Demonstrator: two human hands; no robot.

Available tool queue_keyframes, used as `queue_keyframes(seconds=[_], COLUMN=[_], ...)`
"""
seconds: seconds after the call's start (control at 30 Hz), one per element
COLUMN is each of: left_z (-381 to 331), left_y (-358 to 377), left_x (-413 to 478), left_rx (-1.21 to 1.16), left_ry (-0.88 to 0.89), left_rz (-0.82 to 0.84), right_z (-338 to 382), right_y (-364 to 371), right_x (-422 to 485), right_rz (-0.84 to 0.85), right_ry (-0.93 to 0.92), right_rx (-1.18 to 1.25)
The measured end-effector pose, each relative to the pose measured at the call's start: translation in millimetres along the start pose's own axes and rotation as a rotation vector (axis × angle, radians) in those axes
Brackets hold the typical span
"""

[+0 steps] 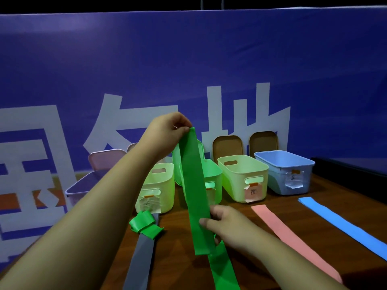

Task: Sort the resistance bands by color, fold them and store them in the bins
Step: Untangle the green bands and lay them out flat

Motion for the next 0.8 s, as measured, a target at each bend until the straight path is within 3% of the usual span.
queue_keyframes(seconds=[0.33, 0.67, 0.8], left_z=[36, 50, 64], left_y=[86, 115, 99], left_x=[-12, -21, -32], left_rx=[0.098, 0.064, -0.136], left_ry=[-0.133, -0.220, -0.342], left_rz=[0.037, 0.032, 0.028], right_z=[-19, -55, -65], right_y=[-12, -18, -31], right_x=[-50, -69, -62], right_rz=[0.111, 0.002, -0.081], right_ry=[0.069, 0.151, 0.251], right_rx=[0.004, 0.157, 0.033])
Point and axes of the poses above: each hand's wrist, its own x-axis towards the middle knuckle, its own y-axis out of the palm, z = x × y, the point moved 2 cm from there along x, towards the middle knuckle, and after that the axes turned 9 degrees about -y, right-handed, at the moved point
